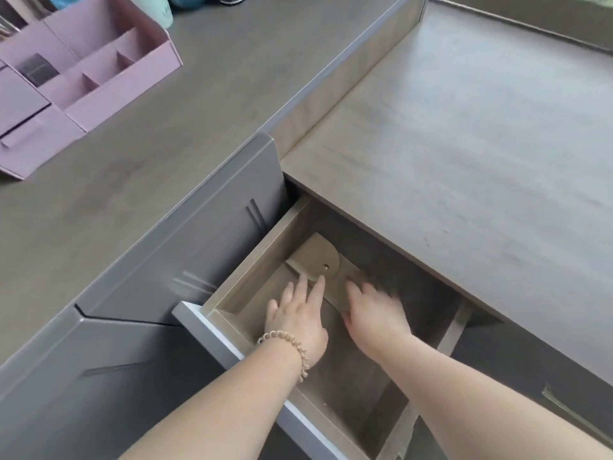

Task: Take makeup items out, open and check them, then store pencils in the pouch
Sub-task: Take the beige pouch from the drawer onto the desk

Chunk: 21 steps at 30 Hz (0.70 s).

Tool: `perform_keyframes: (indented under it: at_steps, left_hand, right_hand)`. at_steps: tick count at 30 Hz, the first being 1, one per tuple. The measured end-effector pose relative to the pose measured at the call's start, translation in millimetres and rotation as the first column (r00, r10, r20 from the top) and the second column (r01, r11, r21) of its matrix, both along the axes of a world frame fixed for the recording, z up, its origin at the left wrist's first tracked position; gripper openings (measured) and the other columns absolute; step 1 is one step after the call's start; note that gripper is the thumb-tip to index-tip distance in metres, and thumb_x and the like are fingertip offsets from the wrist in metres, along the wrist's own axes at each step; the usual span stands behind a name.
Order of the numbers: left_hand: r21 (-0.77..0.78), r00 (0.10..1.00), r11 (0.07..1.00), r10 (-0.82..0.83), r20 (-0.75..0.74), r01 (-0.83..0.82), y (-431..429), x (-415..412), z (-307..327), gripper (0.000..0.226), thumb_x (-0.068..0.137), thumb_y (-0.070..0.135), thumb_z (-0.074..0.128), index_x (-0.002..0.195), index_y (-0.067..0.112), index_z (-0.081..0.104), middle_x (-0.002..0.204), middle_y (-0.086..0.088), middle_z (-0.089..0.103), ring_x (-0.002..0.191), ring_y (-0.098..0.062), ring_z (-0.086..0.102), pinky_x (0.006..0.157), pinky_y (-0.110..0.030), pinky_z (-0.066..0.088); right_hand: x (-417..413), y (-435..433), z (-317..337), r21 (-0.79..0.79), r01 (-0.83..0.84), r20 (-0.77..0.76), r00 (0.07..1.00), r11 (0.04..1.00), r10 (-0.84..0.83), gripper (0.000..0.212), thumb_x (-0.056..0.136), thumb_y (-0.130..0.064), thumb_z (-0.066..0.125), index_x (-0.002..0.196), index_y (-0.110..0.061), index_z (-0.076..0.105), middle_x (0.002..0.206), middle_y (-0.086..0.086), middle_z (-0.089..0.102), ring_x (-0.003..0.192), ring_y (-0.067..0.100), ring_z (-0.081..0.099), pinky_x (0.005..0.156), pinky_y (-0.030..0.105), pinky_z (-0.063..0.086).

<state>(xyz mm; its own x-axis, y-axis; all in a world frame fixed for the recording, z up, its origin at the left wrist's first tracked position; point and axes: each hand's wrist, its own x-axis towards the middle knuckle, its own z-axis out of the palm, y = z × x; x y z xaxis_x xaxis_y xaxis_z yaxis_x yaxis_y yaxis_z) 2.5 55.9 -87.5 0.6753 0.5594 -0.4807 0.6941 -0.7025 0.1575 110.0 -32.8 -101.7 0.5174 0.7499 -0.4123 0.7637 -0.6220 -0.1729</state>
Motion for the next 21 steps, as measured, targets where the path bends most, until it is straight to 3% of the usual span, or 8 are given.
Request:
perform_keyframes:
  at_steps: [4, 7, 11, 14, 16, 18, 21]
  left_hand:
    - [-0.017, 1.0, 1.0, -0.016, -0.024, 0.016, 8, 10, -20, 0.085, 0.081, 0.017, 0.05, 0.147, 0.033, 0.0, 0.16, 0.0, -0.003, 0.146, -0.023, 0.004, 0.107, -0.04, 0.023]
    - [-0.073, 0.996, 0.997, -0.02, -0.092, 0.013, 14, 15, -31, 0.079, 0.081, 0.019, 0.05, 0.147, 0.031, 0.007, 0.16, -0.002, 0.002, 0.145, -0.024, 0.009, 0.106, -0.041, 0.024]
    - [-0.198, 0.987, 0.977, 0.055, -0.153, -0.086, 11, 11, -30, 0.08, 0.081, 0.025, 0.05, 0.147, 0.034, 0.005, 0.159, -0.003, 0.005, 0.142, -0.024, 0.017, 0.106, -0.044, 0.026]
    - [-0.368, 0.952, 0.878, 0.264, -0.157, -0.305, 9, 8, -26, 0.08, 0.082, 0.023, 0.049, 0.147, 0.036, 0.003, 0.159, -0.003, 0.005, 0.14, -0.029, 0.023, 0.111, -0.046, 0.029]
    - [-0.482, 0.894, 0.765, 0.437, -0.098, -0.426, 8, 7, -14, 0.079, 0.081, 0.019, 0.046, 0.148, 0.035, 0.007, 0.158, -0.003, 0.013, 0.136, -0.028, 0.034, 0.109, -0.04, 0.034]
    - [-0.518, 0.838, 0.713, 0.545, -0.015, -0.473, 5, 4, 1, 0.074, 0.084, 0.02, 0.046, 0.148, 0.033, 0.011, 0.158, -0.002, 0.016, 0.135, -0.025, 0.037, 0.107, -0.035, 0.036]
    - [-0.377, 0.811, 0.815, 0.541, 0.223, -0.441, -4, 5, 35, 0.069, 0.09, 0.032, 0.049, 0.148, 0.037, 0.01, 0.16, -0.003, 0.005, 0.145, -0.024, 0.019, 0.114, -0.039, 0.026]
  right_hand:
    - [6, 19, -19, -0.077, 0.087, -0.004, 0.996, 0.993, -0.087, 0.062, 0.091, -0.017, 0.042, 0.147, -0.028, 0.018, 0.152, 0.011, 0.026, 0.14, 0.037, 0.022, 0.112, 0.05, 0.017]
    - [4, 22, -24, -0.117, 0.111, 0.0, 0.994, 0.987, -0.111, 0.068, 0.088, -0.012, 0.042, 0.147, -0.029, 0.015, 0.146, 0.012, 0.033, 0.136, 0.037, 0.028, 0.113, 0.052, 0.009]
    - [-6, 16, -22, -0.013, 0.123, 0.05, 0.991, 0.992, -0.122, 0.072, 0.082, -0.015, 0.056, 0.143, -0.031, 0.022, 0.127, 0.009, 0.044, 0.117, 0.033, 0.046, 0.102, 0.05, 0.03]
    - [-11, 17, -13, 0.082, 0.155, -0.014, 0.988, 0.984, -0.155, 0.076, 0.08, -0.009, 0.058, 0.143, -0.03, 0.021, 0.123, 0.008, 0.048, 0.105, 0.032, 0.055, 0.093, 0.044, 0.038]
    - [-13, 16, -1, 0.118, 0.18, -0.123, 0.978, 0.977, -0.165, 0.07, 0.082, -0.005, 0.054, 0.142, -0.027, 0.027, 0.121, 0.007, 0.051, 0.101, 0.036, 0.056, 0.091, 0.041, 0.041]
    - [-19, 12, 11, 0.218, 0.172, -0.179, 0.975, 0.961, -0.134, 0.05, 0.084, -0.007, 0.05, 0.13, -0.025, 0.046, 0.108, 0.005, 0.057, 0.092, 0.035, 0.057, 0.086, 0.037, 0.042]
    - [-21, -2, 38, 0.398, 0.209, -0.187, 0.972, 0.893, -0.144, 0.025, 0.088, -0.013, 0.054, 0.109, -0.024, 0.062, 0.096, -0.002, 0.061, 0.087, 0.023, 0.059, 0.091, 0.035, 0.044]
